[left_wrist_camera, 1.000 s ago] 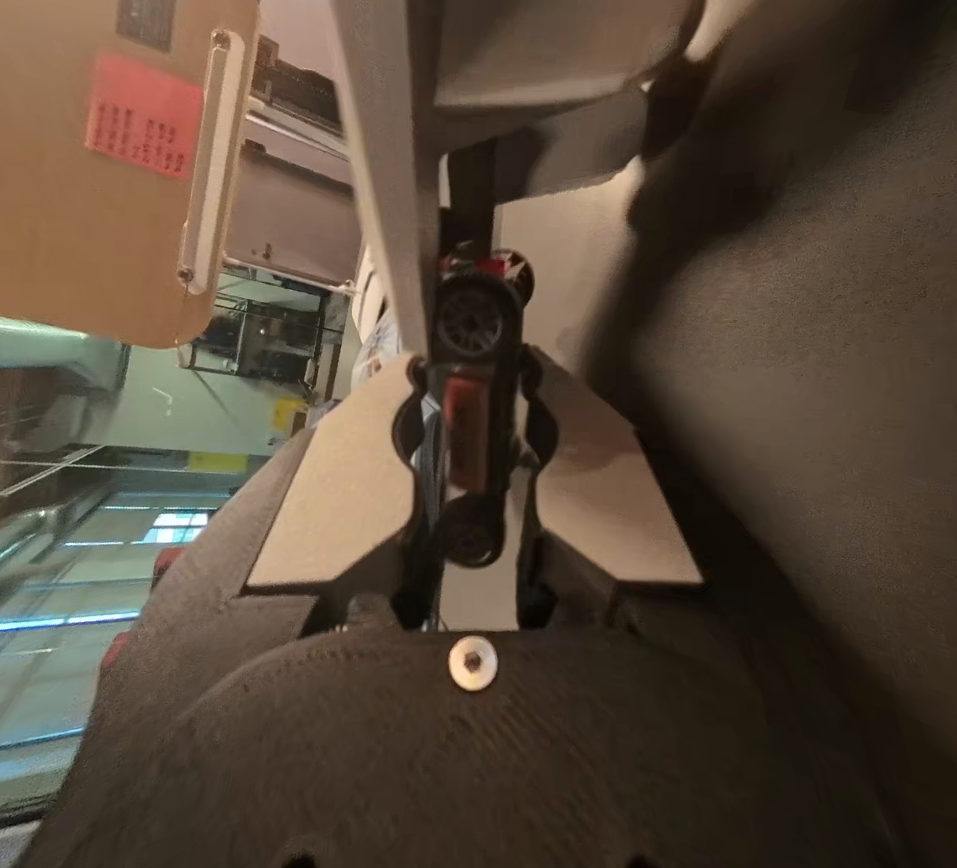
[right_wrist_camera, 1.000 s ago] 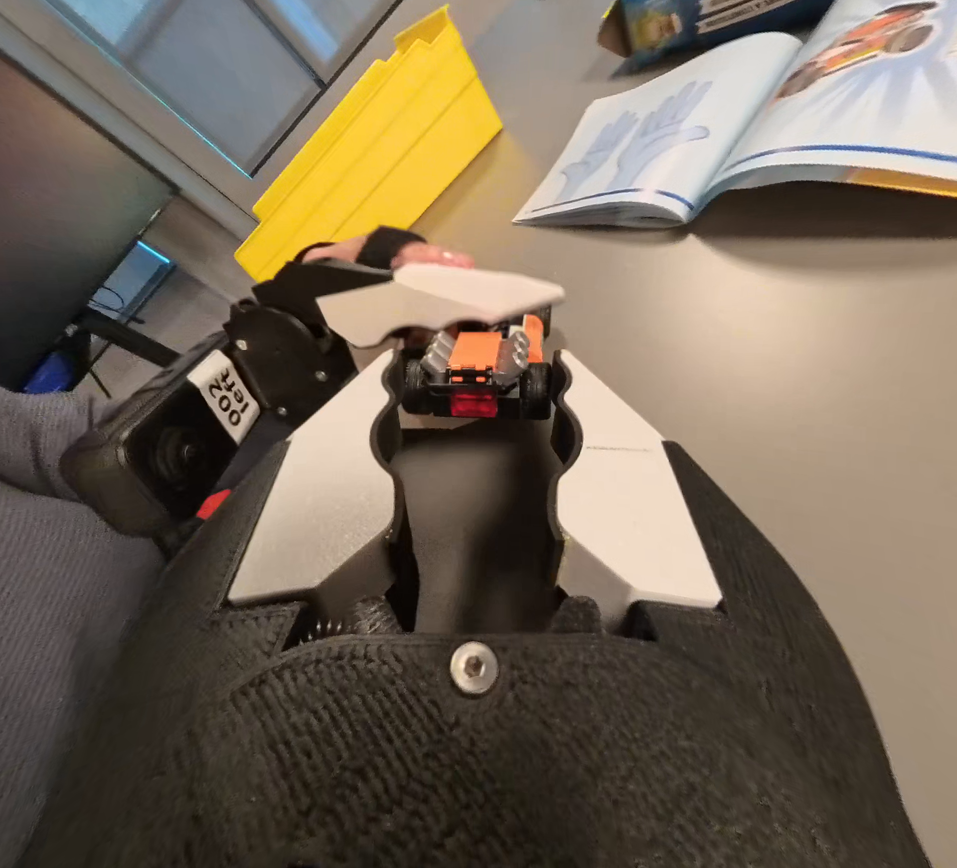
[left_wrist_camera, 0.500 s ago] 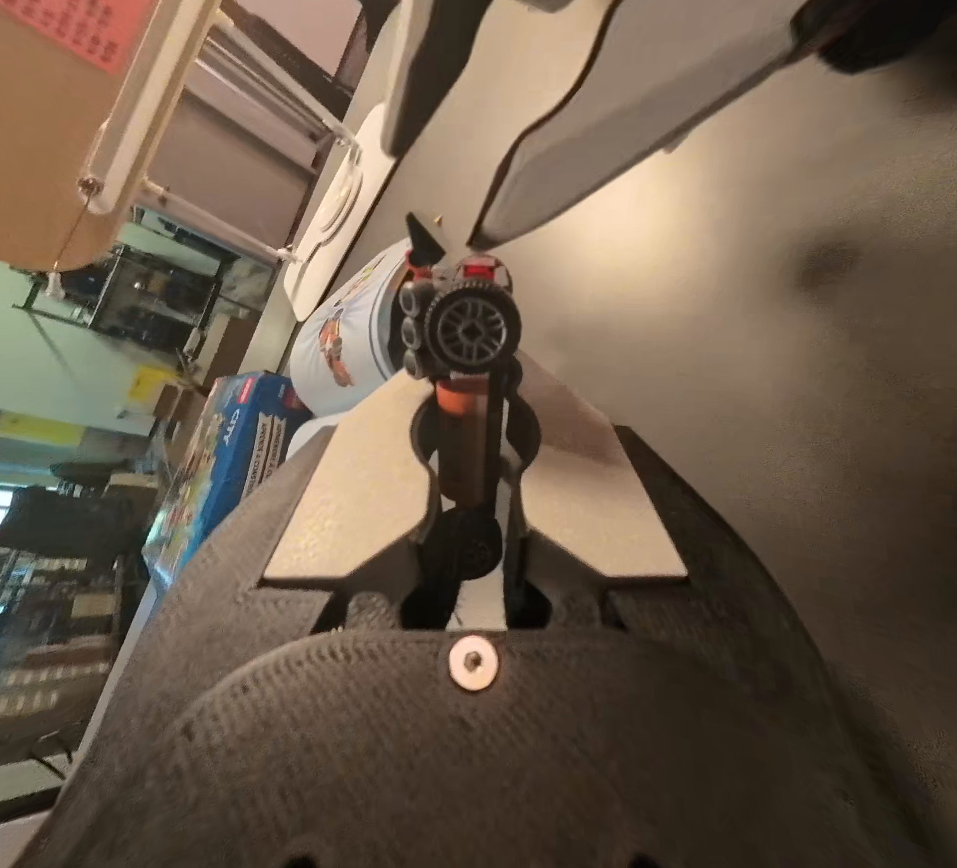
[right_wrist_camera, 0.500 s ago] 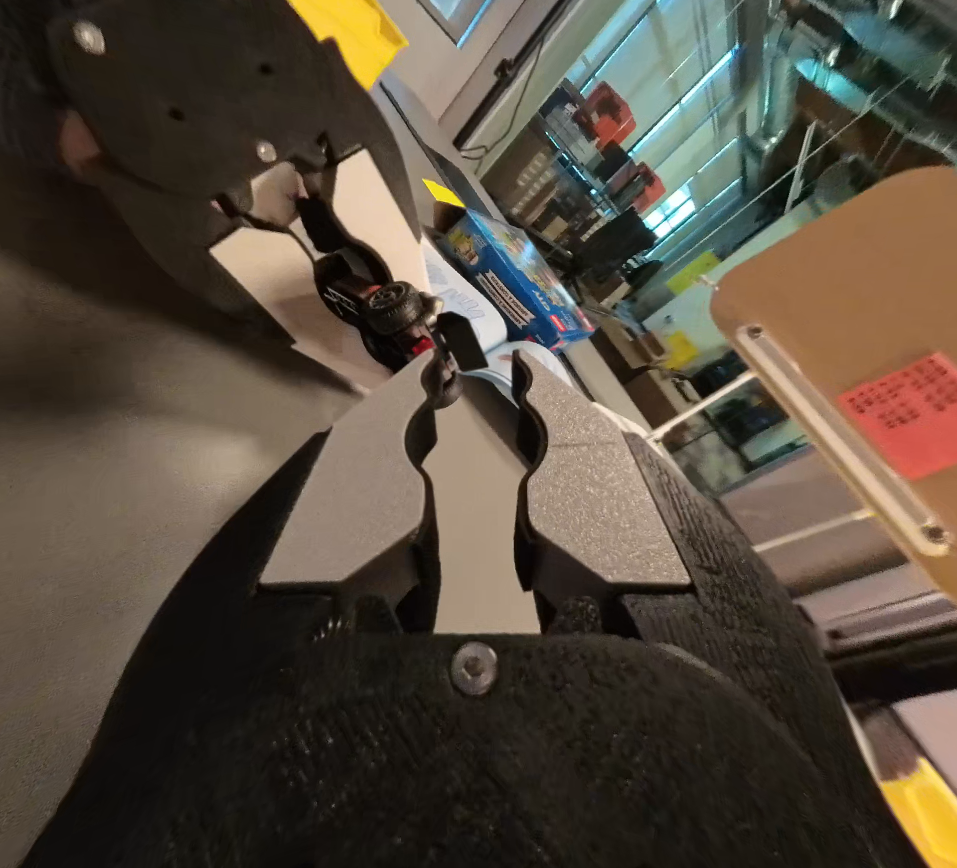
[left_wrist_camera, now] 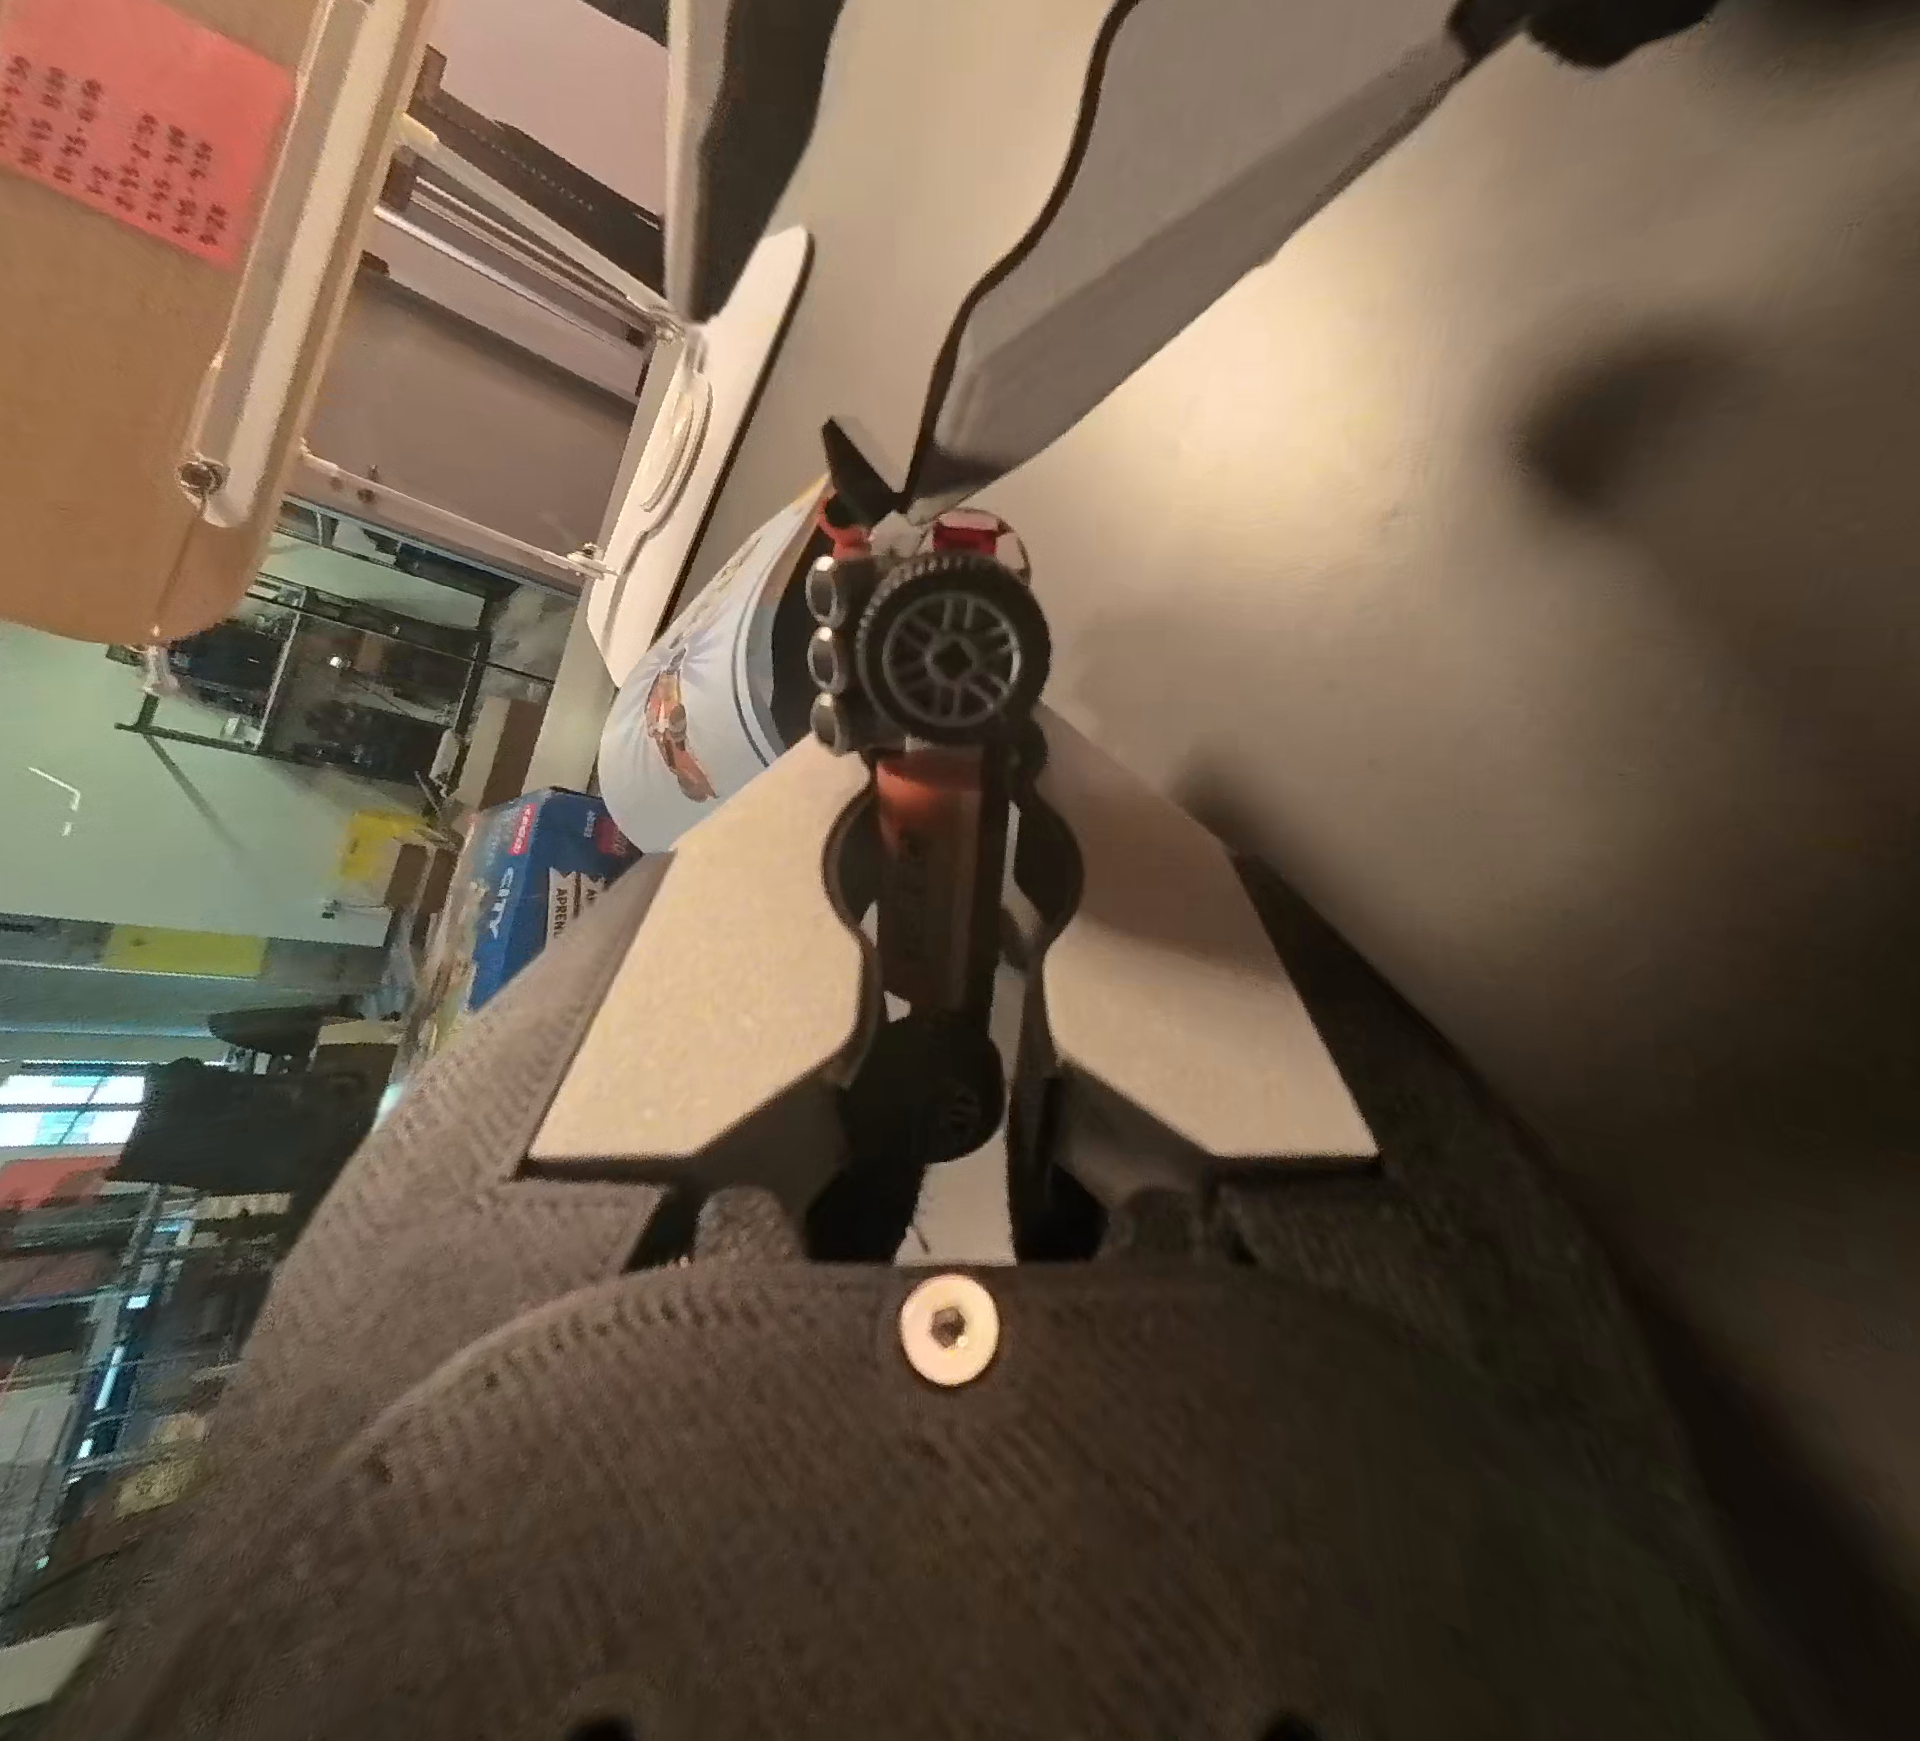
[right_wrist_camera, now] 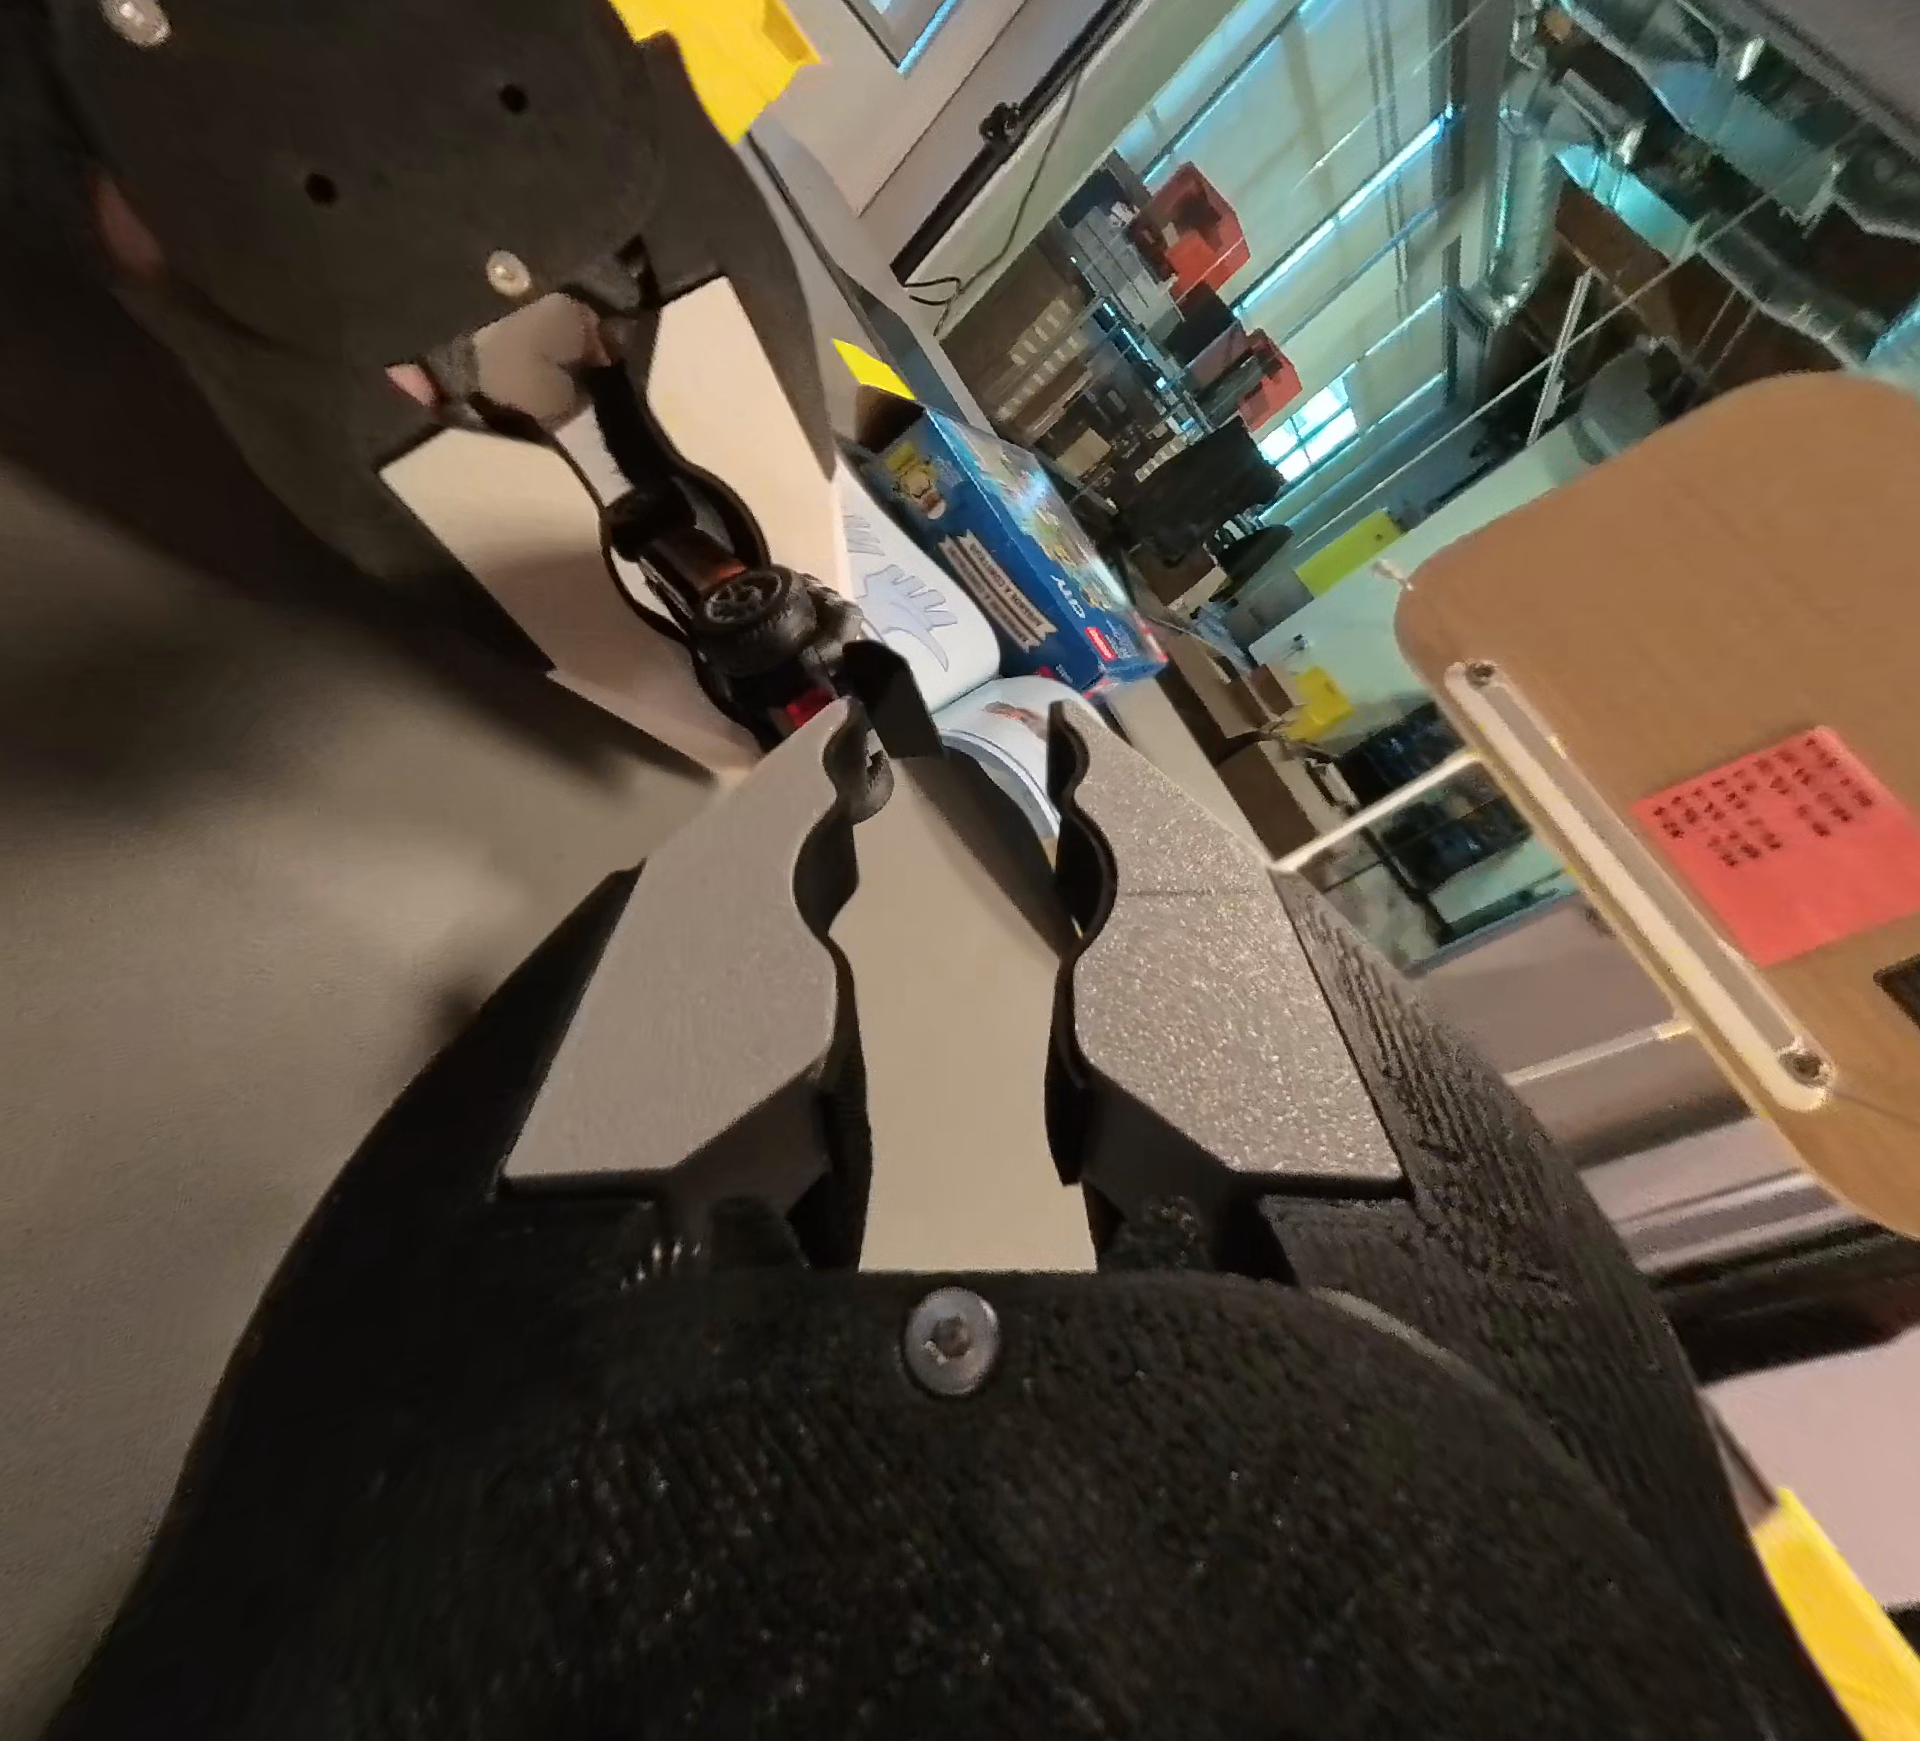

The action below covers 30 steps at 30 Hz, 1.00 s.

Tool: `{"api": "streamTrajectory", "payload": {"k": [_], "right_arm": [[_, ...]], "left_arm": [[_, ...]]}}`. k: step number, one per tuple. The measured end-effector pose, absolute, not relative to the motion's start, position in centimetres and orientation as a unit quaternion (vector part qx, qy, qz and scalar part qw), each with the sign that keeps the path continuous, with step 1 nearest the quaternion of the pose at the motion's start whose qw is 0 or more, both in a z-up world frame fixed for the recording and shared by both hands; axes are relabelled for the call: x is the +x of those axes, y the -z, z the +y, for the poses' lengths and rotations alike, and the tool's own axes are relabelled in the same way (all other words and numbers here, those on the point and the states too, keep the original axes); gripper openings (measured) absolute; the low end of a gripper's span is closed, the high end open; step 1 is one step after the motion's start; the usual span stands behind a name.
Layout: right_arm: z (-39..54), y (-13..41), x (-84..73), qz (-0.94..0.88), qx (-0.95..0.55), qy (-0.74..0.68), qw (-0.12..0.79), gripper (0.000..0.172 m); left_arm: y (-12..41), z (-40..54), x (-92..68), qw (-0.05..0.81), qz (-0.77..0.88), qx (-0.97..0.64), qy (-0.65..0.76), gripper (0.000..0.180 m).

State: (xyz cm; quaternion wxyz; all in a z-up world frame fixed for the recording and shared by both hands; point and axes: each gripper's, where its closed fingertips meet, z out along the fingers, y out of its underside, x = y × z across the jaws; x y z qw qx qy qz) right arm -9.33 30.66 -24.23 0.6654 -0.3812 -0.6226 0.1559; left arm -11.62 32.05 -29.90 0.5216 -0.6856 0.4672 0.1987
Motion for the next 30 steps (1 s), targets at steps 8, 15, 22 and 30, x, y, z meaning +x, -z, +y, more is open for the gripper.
{"api": "streamTrajectory", "payload": {"k": [8,15,22,30], "right_arm": [[33.1,22.6,-8.1,-0.557,-0.421,-0.120,0.706,0.006],[31.1,24.4,-9.1,-0.609,-0.415,-0.198,0.647,0.031],[29.8,26.2,-9.3,-0.671,-0.369,-0.152,0.624,0.035],[27.1,28.3,-9.8,-0.746,-0.238,-0.018,0.622,0.015]], "left_arm": [[30.3,32.2,-11.7,0.508,0.460,-0.700,-0.201,0.017],[30.1,32.4,-12.2,0.511,0.433,-0.718,-0.187,0.017],[30.8,31.1,-11.7,0.487,0.551,-0.632,-0.244,0.016],[30.6,30.1,-12.6,0.401,0.645,-0.523,-0.386,0.016]]}}
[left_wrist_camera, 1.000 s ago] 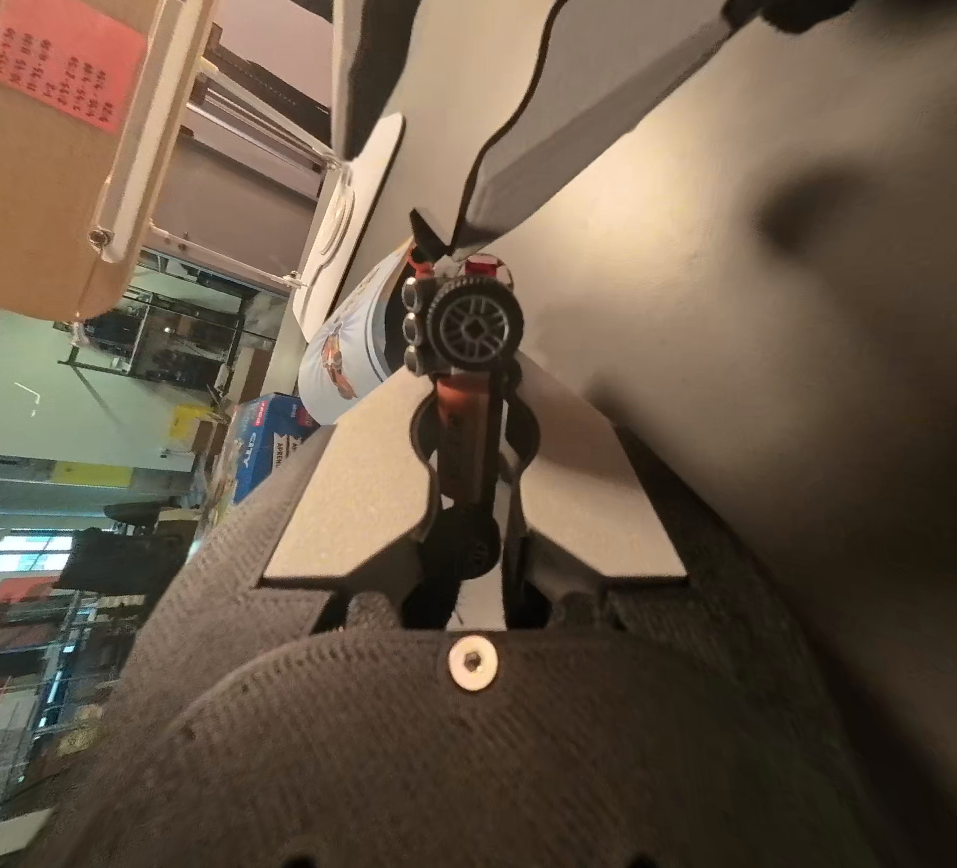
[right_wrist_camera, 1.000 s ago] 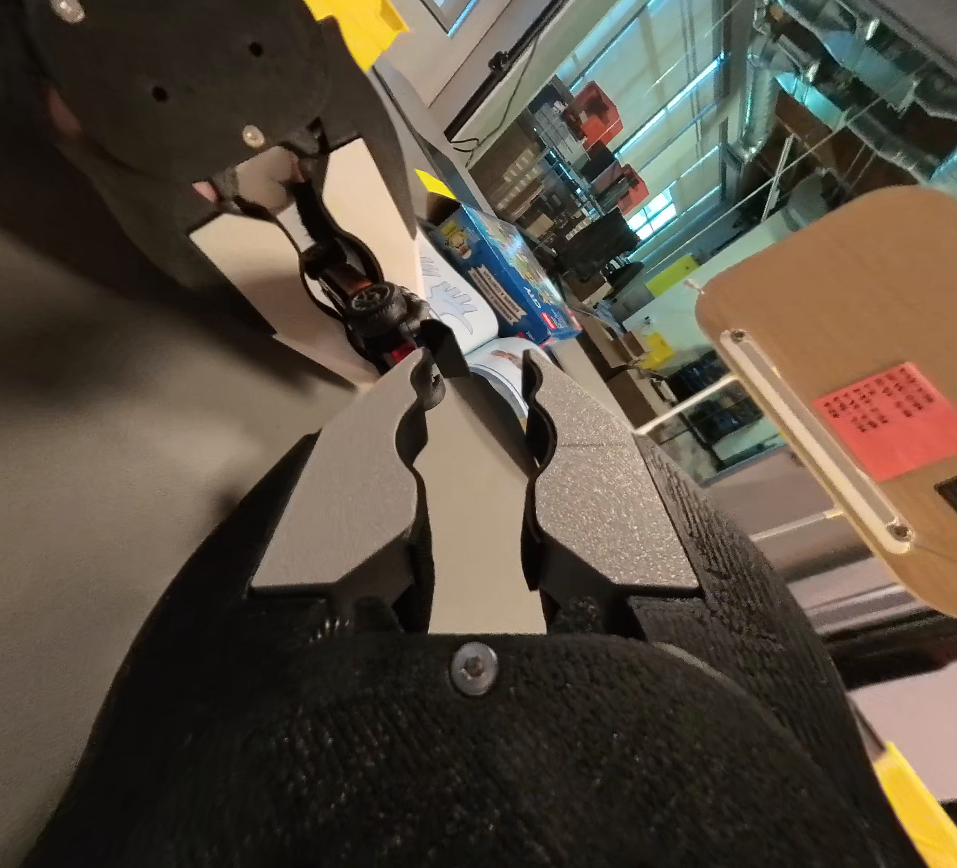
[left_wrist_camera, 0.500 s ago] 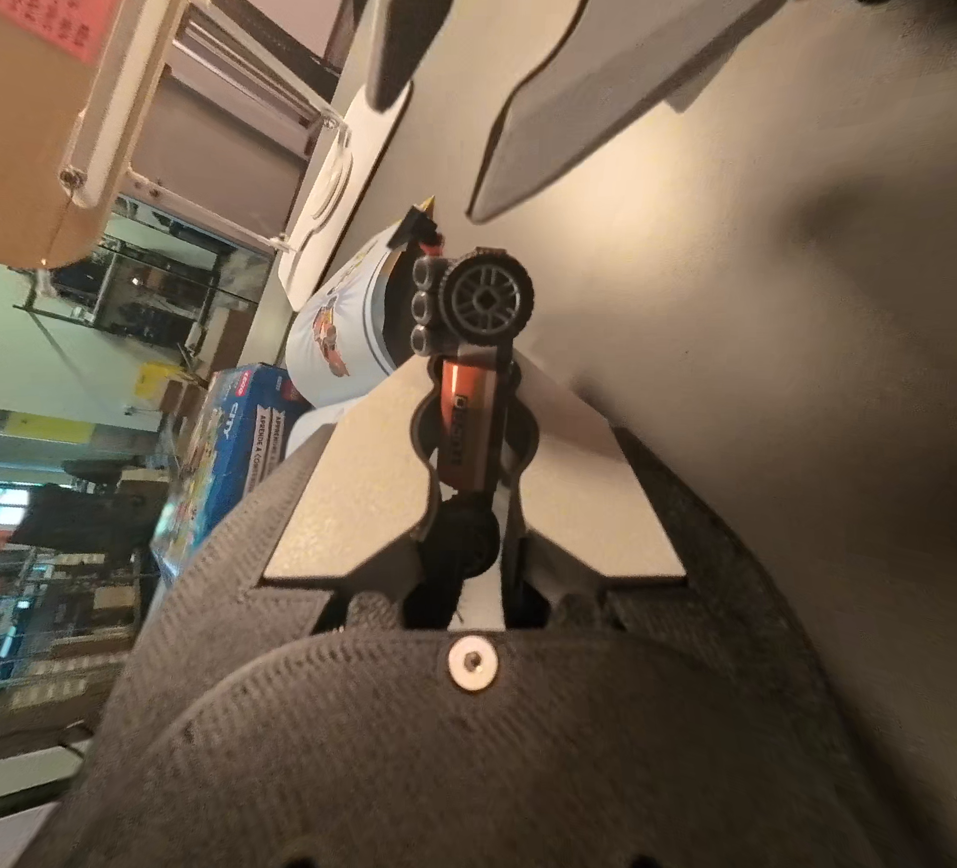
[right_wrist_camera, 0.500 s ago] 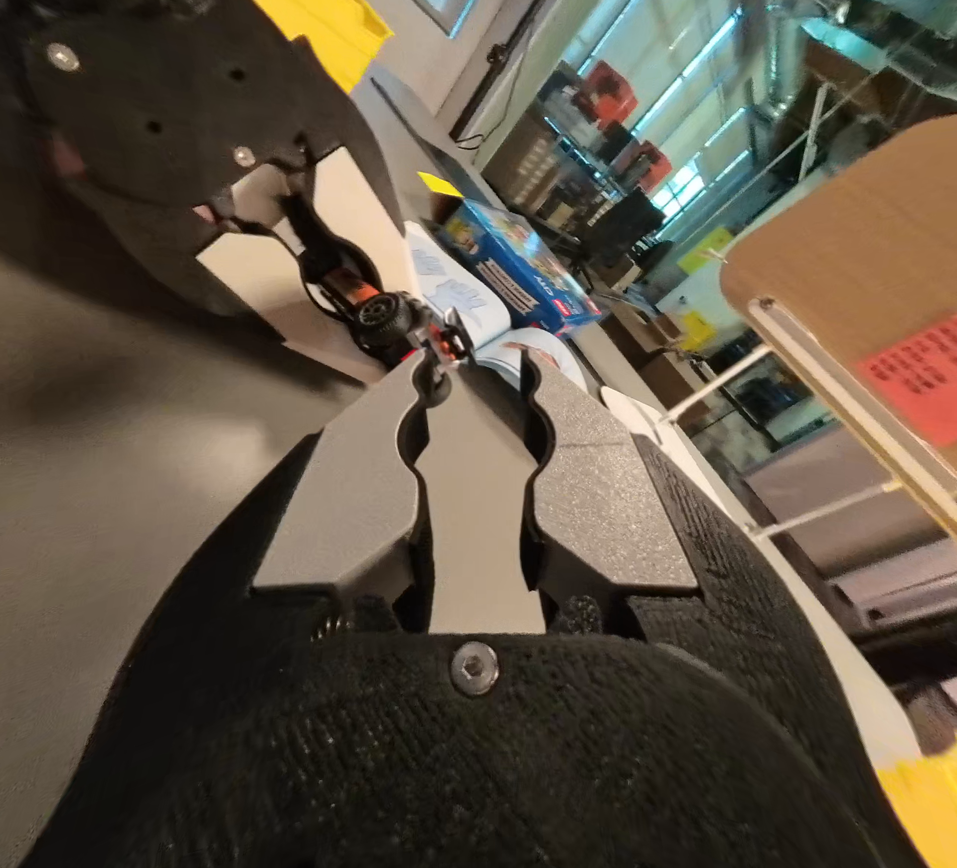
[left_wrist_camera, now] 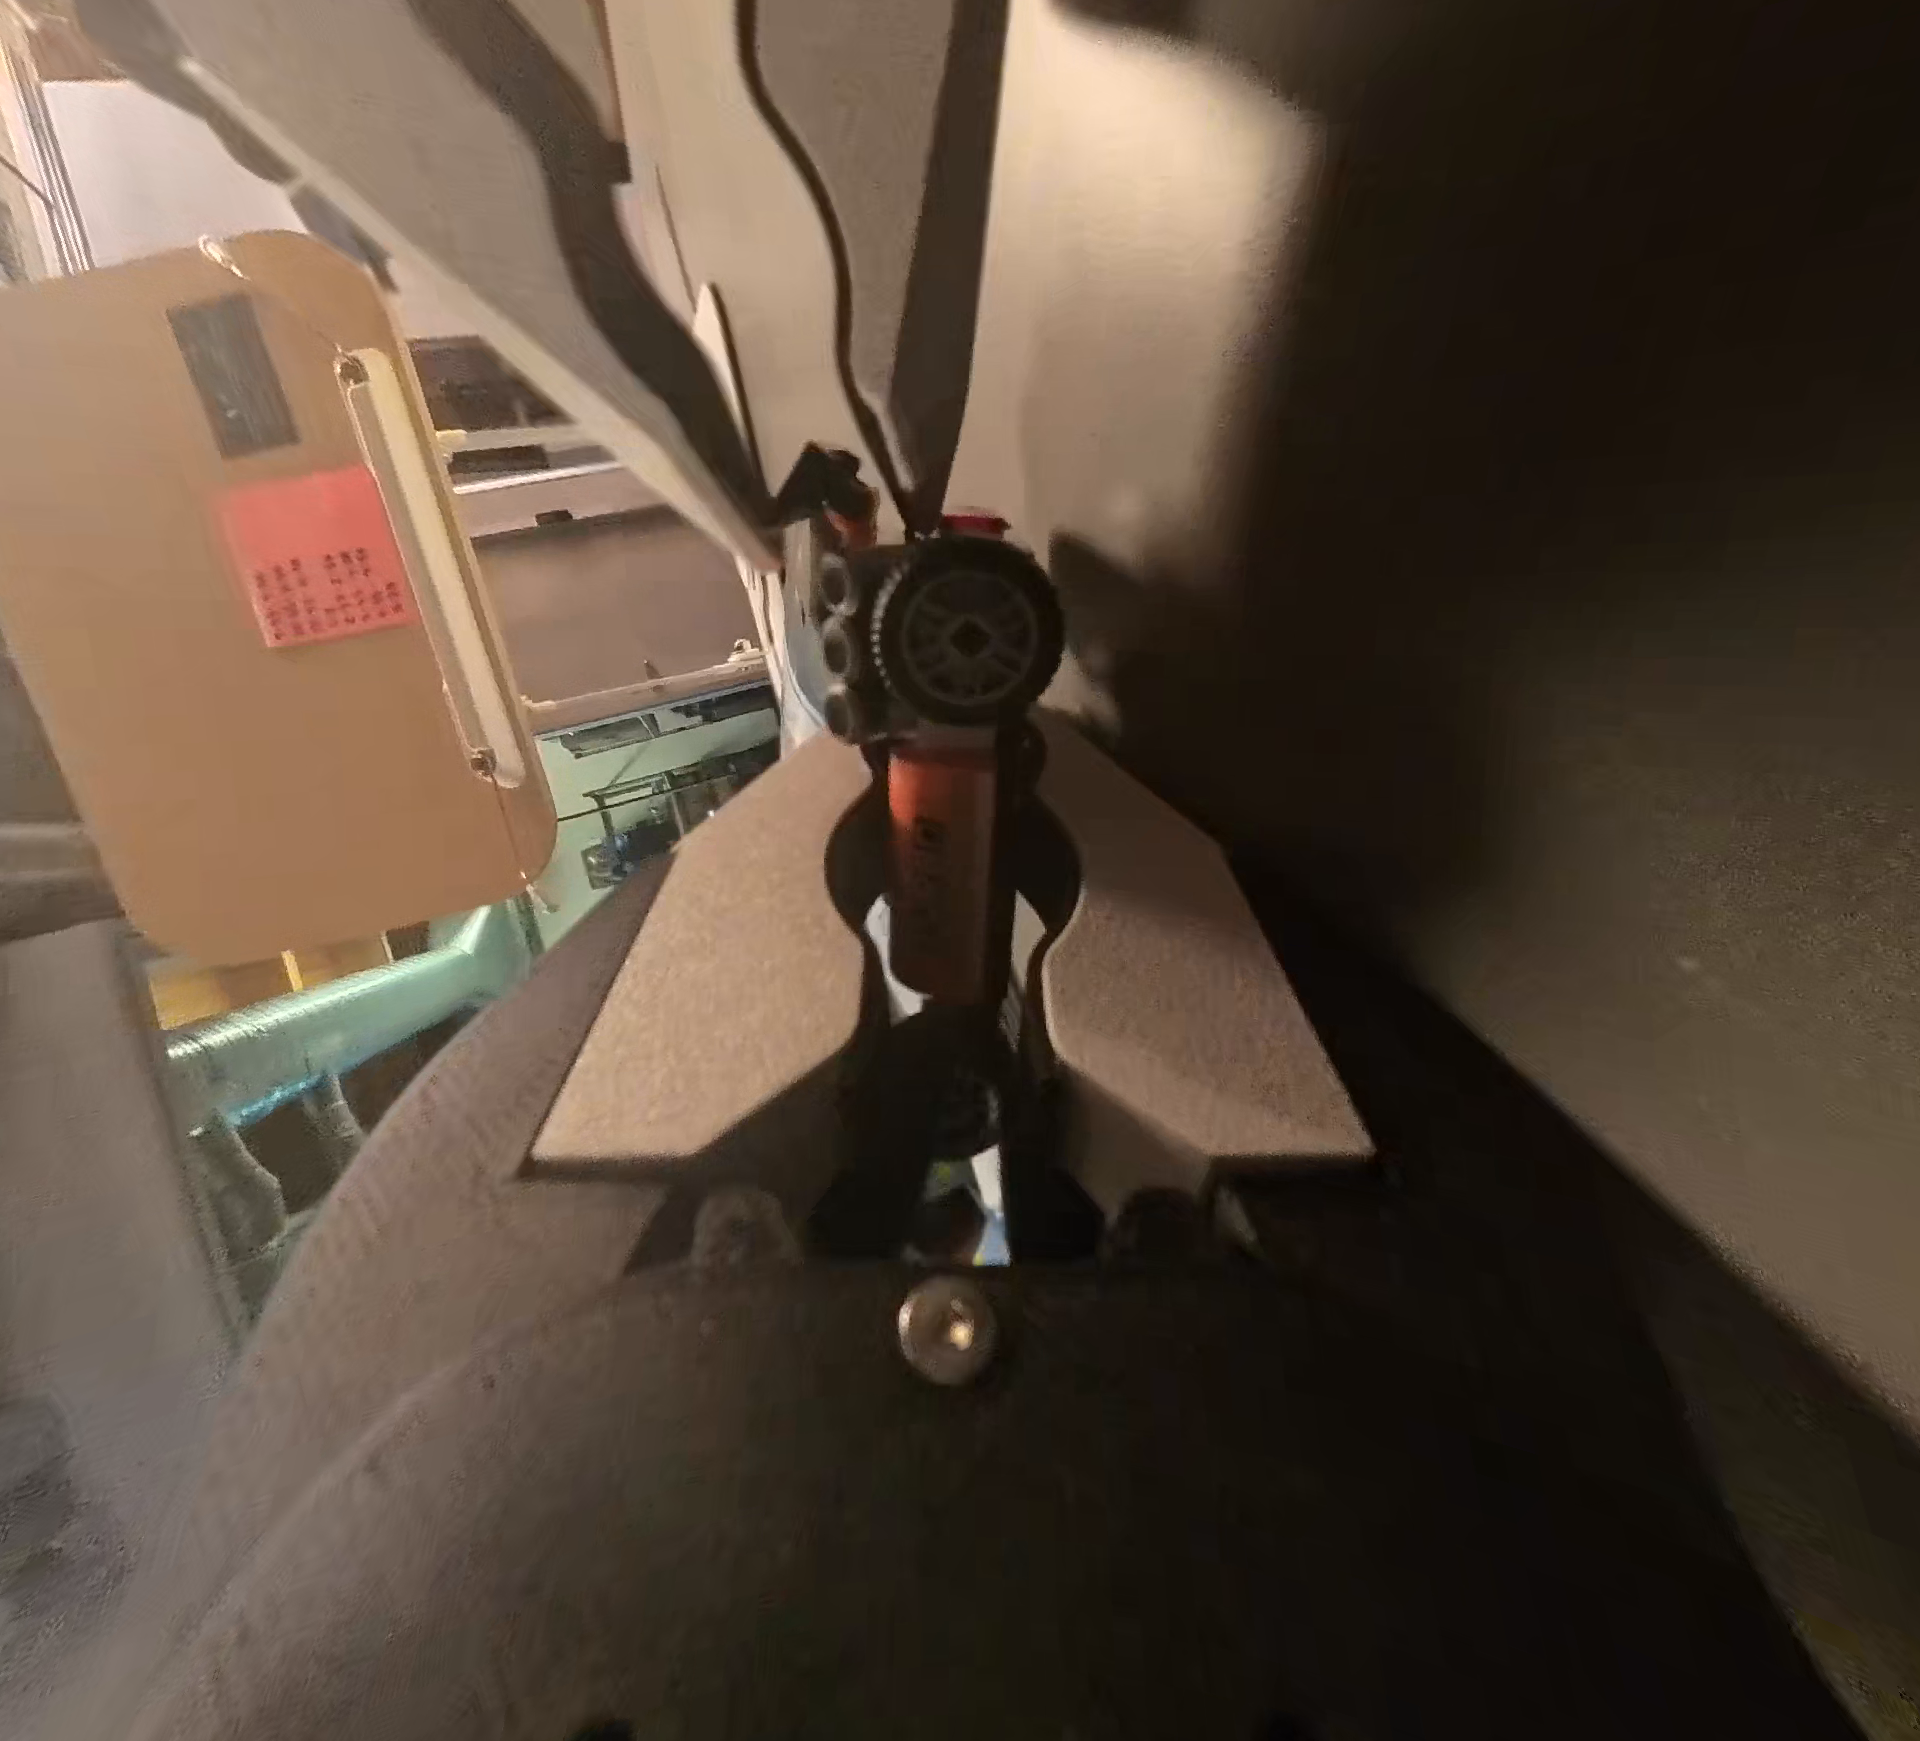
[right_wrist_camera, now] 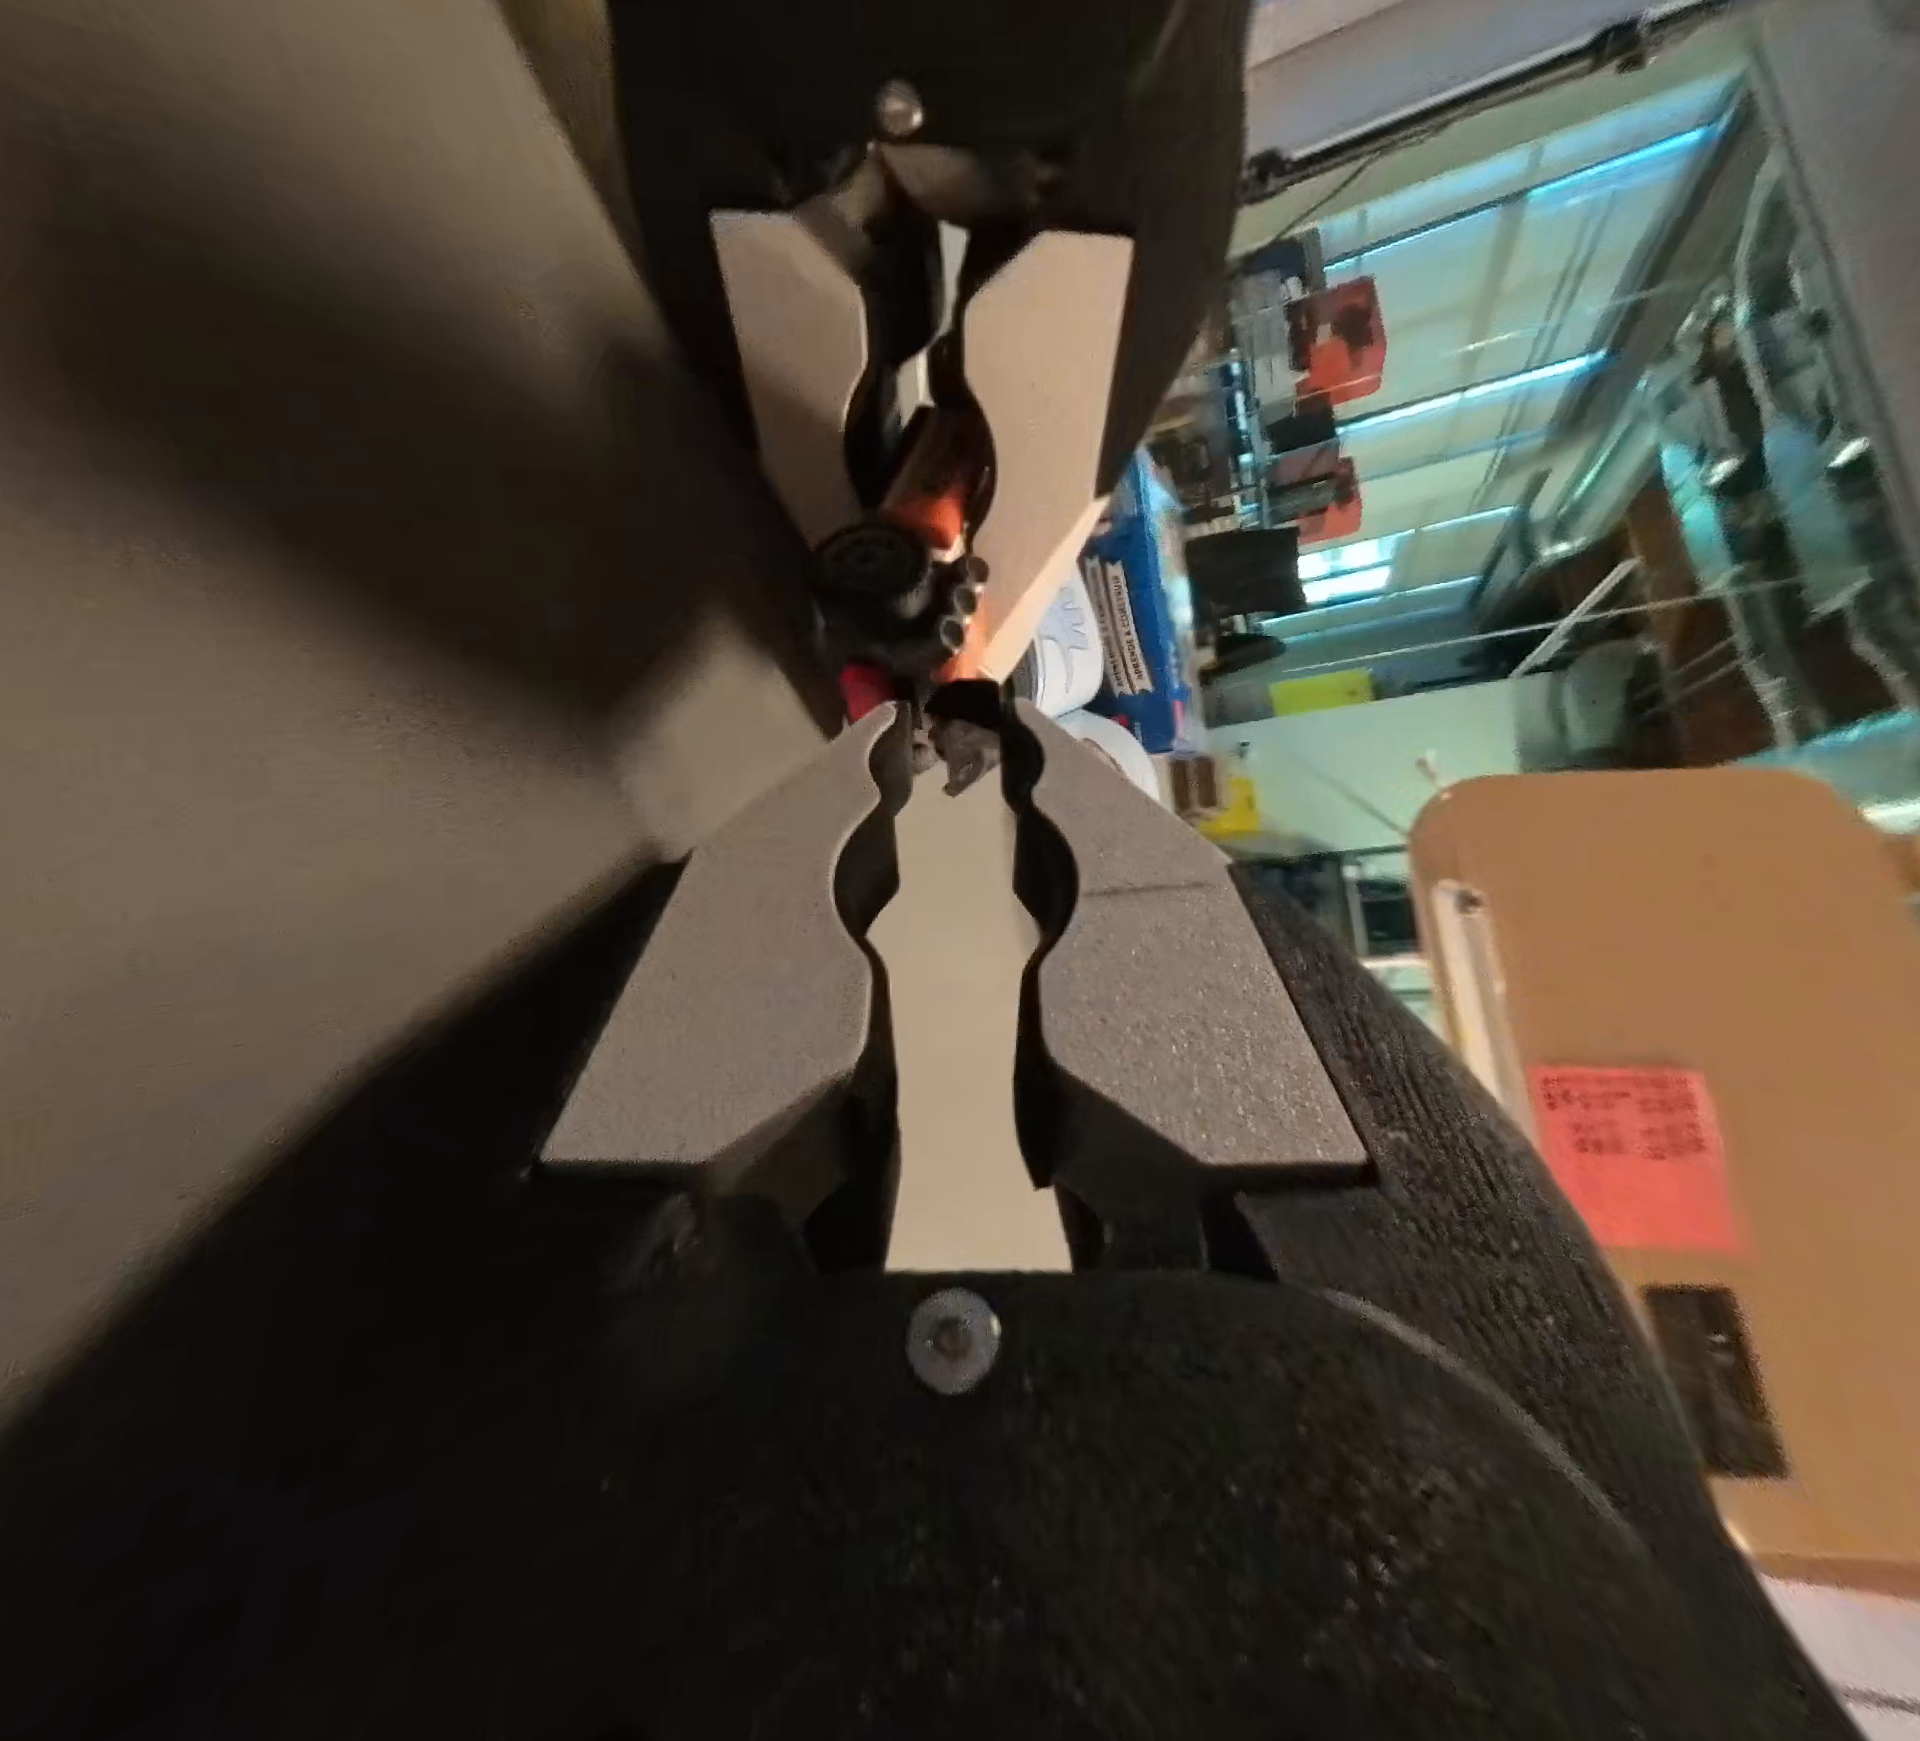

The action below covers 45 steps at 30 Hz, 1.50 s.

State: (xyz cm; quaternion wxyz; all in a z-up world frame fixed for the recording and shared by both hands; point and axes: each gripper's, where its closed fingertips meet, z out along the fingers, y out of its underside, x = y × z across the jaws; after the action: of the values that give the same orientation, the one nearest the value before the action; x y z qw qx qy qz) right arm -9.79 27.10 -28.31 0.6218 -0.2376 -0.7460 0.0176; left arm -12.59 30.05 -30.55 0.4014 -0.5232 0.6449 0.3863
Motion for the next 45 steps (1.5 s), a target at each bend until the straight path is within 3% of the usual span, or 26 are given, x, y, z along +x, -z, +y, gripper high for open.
{"api": "streamTrajectory", "payload": {"k": [4,17,22,24,26,41,45], "right_arm": [[27.2,28.5,-9.4,-0.744,-0.230,0.032,0.627,0.011],[26.0,28.1,-7.8,-0.728,-0.268,-0.004,0.631,0.011],[26.4,27.3,-6.8,-0.704,-0.331,-0.067,0.624,0.010],[28.8,26.3,-4.1,-0.660,-0.403,-0.114,0.624,0.009],[28.6,26.3,-2.8,-0.647,-0.434,-0.166,0.605,0.009],[28.8,28.8,-5.7,-0.704,-0.376,-0.063,0.599,0.010],[28.1,28.3,-5.9,-0.697,-0.399,-0.124,0.583,0.042]], "left_arm": [[30.7,29.5,-12.7,0.404,0.652,-0.515,-0.383,0.017],[30.8,27.4,-11.0,0.467,0.641,-0.540,-0.282,0.017],[30.8,26.8,-10.4,0.478,0.639,-0.550,-0.246,0.016],[30.8,27.4,-15.9,0.437,0.600,-0.597,-0.305,0.017],[30.7,26.2,-17.6,0.462,0.568,-0.633,-0.251,0.017],[30.9,26.8,-13.2,0.489,0.527,-0.678,-0.152,0.017],[30.9,26.8,-13.1,0.488,0.535,-0.669,-0.167,0.017]]}}
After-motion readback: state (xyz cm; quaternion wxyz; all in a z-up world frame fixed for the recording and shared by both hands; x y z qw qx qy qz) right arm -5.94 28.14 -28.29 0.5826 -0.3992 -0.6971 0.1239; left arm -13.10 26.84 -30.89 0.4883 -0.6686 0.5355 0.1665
